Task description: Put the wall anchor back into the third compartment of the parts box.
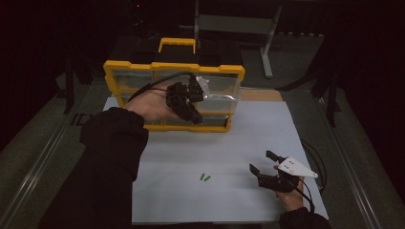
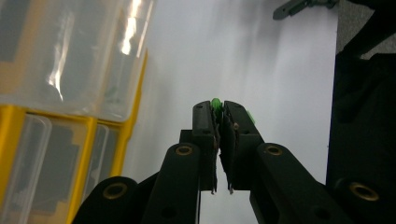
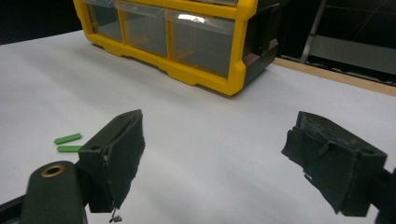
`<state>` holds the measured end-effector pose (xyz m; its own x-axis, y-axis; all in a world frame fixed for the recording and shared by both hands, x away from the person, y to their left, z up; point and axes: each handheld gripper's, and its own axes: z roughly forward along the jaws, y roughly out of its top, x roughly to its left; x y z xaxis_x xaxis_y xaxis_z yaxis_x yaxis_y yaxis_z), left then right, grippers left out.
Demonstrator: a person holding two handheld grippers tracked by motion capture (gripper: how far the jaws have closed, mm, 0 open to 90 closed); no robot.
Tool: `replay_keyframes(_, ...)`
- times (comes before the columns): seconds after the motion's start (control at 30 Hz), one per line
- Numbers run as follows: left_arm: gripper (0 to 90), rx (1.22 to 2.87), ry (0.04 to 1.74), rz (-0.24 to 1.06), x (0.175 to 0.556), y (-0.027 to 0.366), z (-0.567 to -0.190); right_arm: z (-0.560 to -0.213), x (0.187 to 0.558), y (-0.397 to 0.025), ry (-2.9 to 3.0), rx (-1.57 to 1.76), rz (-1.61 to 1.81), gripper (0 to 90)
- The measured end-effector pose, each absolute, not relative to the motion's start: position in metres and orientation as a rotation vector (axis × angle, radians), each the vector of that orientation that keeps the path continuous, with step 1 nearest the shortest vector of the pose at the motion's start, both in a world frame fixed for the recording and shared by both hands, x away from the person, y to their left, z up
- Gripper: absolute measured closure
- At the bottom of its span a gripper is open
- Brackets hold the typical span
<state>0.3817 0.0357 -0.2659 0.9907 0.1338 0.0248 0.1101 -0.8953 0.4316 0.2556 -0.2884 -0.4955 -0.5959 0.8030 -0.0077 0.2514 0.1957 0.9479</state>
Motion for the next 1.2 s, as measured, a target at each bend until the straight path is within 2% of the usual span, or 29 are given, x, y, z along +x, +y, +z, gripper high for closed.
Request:
replay_keyframes(0.33, 84.1, 2.683, 0.172, 0.094, 0.386, 0.03, -0.242, -0.495, 0.255, -0.289, 1.962, 0.987, 1.408, 17.1)
replay_keyframes(0.93, 84.2, 2.636, 0.278, 0.116, 0.407, 0.03, -0.208, -0.495, 0.256, -0.289, 1.962, 0.983, 1.412, 17.2)
replay_keyframes(1.2, 84.1, 2.612, 0.323, 0.177, 0.414, 0.024, -0.202, -0.495, 0.256, -0.289, 1.961, 0.981, 1.416, 17.2)
